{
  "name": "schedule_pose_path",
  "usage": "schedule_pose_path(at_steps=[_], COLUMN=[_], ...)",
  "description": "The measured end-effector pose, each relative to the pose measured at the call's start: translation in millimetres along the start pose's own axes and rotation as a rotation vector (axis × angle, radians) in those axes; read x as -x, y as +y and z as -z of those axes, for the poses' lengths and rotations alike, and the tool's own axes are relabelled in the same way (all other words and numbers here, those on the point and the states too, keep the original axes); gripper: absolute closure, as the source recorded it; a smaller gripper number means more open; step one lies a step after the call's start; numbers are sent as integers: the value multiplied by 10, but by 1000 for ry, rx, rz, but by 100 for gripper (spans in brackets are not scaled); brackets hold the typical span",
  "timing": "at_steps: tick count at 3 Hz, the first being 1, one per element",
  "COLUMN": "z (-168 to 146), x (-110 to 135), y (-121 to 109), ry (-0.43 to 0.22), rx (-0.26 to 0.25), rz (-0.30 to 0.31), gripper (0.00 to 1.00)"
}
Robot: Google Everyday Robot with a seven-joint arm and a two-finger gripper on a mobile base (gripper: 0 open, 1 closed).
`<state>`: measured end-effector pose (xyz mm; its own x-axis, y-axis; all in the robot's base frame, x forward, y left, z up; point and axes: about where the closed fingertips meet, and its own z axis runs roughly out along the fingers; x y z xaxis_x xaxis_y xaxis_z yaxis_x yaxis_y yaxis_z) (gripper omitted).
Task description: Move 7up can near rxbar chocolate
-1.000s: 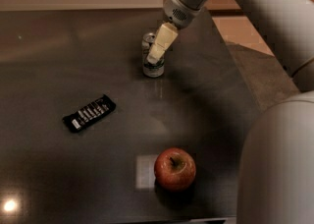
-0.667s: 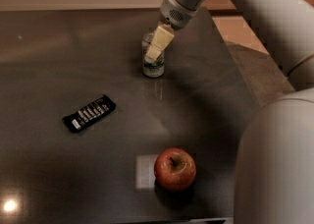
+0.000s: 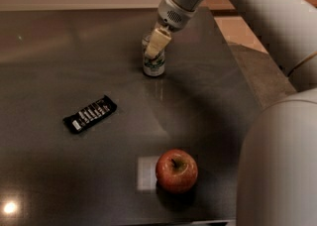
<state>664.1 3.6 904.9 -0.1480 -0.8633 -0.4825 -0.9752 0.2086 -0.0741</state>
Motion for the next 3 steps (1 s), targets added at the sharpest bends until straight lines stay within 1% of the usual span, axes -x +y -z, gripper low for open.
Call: schedule_pose_path(at_steps=[1,2,3], z=[56,129,163], x=[68,184,320], y=[179,515,904], ry=[-13,-52,-89], rx=[20,70,128], rz=[43,110,184], gripper=[87,100,100])
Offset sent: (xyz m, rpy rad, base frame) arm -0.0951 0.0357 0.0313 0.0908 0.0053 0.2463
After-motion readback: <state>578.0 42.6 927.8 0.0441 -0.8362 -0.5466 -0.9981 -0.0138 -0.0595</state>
